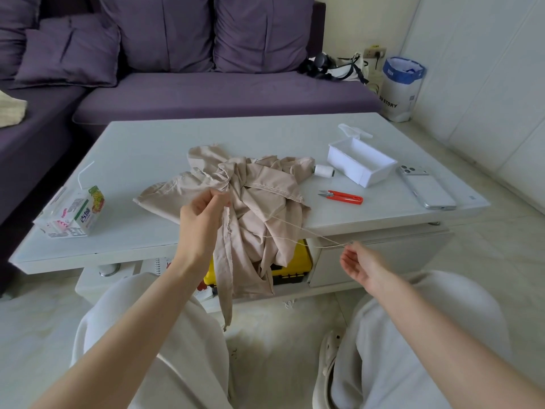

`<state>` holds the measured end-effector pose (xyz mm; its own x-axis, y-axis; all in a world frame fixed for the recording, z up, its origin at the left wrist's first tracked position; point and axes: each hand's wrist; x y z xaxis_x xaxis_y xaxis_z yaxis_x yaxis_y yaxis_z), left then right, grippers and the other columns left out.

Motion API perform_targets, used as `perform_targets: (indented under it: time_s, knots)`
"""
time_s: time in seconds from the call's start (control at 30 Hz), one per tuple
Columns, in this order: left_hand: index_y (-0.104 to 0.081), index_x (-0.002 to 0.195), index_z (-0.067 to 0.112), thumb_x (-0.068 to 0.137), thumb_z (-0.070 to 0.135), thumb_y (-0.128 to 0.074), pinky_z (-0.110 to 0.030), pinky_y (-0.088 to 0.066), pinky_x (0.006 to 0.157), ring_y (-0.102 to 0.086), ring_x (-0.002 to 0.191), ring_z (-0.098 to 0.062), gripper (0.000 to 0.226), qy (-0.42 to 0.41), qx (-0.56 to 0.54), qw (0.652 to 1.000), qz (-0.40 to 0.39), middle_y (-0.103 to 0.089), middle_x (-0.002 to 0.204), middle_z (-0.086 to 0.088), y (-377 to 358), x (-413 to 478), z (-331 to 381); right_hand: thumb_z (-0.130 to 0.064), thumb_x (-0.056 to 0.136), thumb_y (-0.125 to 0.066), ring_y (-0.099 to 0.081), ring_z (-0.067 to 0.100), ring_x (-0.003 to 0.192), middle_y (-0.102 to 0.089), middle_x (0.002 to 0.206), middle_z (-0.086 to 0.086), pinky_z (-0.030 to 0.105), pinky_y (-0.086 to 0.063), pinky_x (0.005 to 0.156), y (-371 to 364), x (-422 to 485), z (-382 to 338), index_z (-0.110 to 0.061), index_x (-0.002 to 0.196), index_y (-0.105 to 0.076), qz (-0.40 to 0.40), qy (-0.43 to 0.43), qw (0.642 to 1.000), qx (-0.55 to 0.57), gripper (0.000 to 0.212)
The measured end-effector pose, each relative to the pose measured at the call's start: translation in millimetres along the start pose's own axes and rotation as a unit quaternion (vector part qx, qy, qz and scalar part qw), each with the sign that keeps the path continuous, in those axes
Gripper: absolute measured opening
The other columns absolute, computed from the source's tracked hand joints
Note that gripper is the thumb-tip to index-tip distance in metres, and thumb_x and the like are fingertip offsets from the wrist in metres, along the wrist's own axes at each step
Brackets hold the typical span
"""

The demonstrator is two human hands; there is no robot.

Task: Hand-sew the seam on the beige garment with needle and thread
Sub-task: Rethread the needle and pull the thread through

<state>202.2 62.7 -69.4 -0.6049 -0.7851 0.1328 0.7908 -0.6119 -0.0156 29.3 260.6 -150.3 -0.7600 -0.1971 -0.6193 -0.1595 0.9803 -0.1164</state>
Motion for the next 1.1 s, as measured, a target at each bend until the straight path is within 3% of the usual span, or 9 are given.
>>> perform_targets:
  time_s: [0.2,0.3,0.43,0.5,0.57,0.67,0.87,1.0,1.1]
  knots:
    - [-0.045,0.063,0.012,0.086,0.013,-0.050,-0.015,-0.022,0.045,-0.022,0.048,-0.005,0.023,-0.051,-0.010,0.998,-0.023,-0.028,0.046,0.015,-8,0,15,-0.004,0.092,-0.054,-0.058,0.013,0.051,-0.057,0.066,0.006,0.019,-0.050,0.041,9,1,10,-0.004,0.079,-0.057,-0.039,-0.034,0.999,0.001,0.013]
    - [-0.046,0.064,0.011,0.090,0.010,-0.052,-0.013,-0.024,0.047,-0.025,0.047,-0.003,0.027,-0.054,0.018,0.997,-0.058,-0.031,0.045,0.016,-11,-1,18,-0.006,0.092,-0.057,-0.060,0.015,0.064,-0.063,0.078,0.007,0.021,-0.054,0.053,11,-13,9,-0.001,0.099,-0.061,-0.113,-0.038,0.978,-0.170,0.009]
    - [-0.054,0.069,0.009,0.095,0.008,-0.050,-0.010,-0.029,0.049,-0.034,0.047,-0.002,0.026,-0.062,0.091,0.984,-0.140,-0.049,0.060,0.003,-13,-4,20,-0.009,0.096,-0.048,-0.059,0.028,0.106,-0.059,0.120,0.015,0.032,-0.047,0.089,-4,-28,4,0.003,0.124,-0.052,-0.022,0.213,0.861,-0.461,0.030]
    - [-0.059,0.074,0.008,0.095,0.014,-0.052,-0.012,-0.028,0.049,-0.032,0.049,-0.005,0.022,-0.066,0.155,0.966,-0.197,-0.045,0.063,-0.005,-16,-5,21,-0.019,0.097,-0.049,-0.056,0.017,0.115,-0.060,0.118,-0.001,0.023,-0.039,0.092,-23,-49,-6,-0.011,0.120,-0.056,-0.059,0.325,0.867,-0.373,0.025]
    - [-0.062,0.076,0.007,0.096,0.018,-0.051,-0.012,-0.030,0.048,-0.033,0.047,-0.006,0.025,-0.071,0.201,0.949,-0.234,-0.043,0.056,0.003,-20,-7,23,-0.033,0.097,-0.047,-0.056,0.004,0.112,-0.062,0.115,-0.010,0.020,-0.038,0.093,-46,-79,-19,-0.020,0.117,-0.059,-0.204,0.316,0.880,-0.289,0.027]
    - [-0.056,0.066,0.015,0.097,0.011,-0.041,-0.014,-0.035,0.055,-0.043,0.053,-0.005,0.035,-0.076,0.212,0.939,-0.259,-0.051,0.054,0.012,-25,-9,27,-0.043,0.094,-0.039,-0.065,0.014,0.096,-0.069,0.096,-0.002,0.028,-0.047,0.095,-68,-106,-28,-0.018,0.103,-0.063,-0.368,0.288,0.845,-0.261,0.036]
    - [-0.042,0.090,0.015,0.095,-0.002,-0.032,-0.016,-0.033,0.058,-0.039,0.055,-0.004,0.021,-0.056,0.243,0.924,-0.290,-0.046,0.063,0.001,-11,-3,23,-0.028,0.098,-0.049,-0.036,0.006,0.049,-0.037,0.052,-0.010,0.016,-0.037,0.053,-66,-104,-30,-0.018,0.095,-0.069,-0.326,0.294,0.840,-0.320,0.023]
    - [-0.039,0.089,0.025,0.099,0.003,-0.033,-0.023,-0.038,0.062,-0.048,0.065,-0.014,0.024,-0.071,0.285,0.905,-0.308,-0.059,0.070,0.006,-7,-1,16,-0.025,0.098,-0.048,-0.041,0.004,0.049,-0.045,0.051,-0.014,0.018,-0.041,0.057,-53,-96,-29,-0.018,0.087,-0.067,-0.303,0.285,0.840,-0.349,0.024]
    - [-0.040,0.095,0.022,0.099,0.004,-0.037,-0.026,-0.044,0.066,-0.056,0.074,-0.021,0.019,-0.092,0.314,0.887,-0.324,-0.067,0.073,0.010,-9,-1,11,-0.031,0.098,-0.046,-0.061,0.001,0.075,-0.065,0.080,-0.015,0.021,-0.050,0.081,-49,-92,-28,-0.017,0.103,-0.066,-0.294,0.276,0.821,-0.405,0.025]
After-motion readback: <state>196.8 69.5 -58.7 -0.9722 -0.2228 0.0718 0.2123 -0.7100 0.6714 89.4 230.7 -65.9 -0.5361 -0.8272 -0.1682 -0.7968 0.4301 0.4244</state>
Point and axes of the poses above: each hand's wrist, its own x-axis towards the middle knuckle, its own y-axis out of the back of the hand, z = x × y
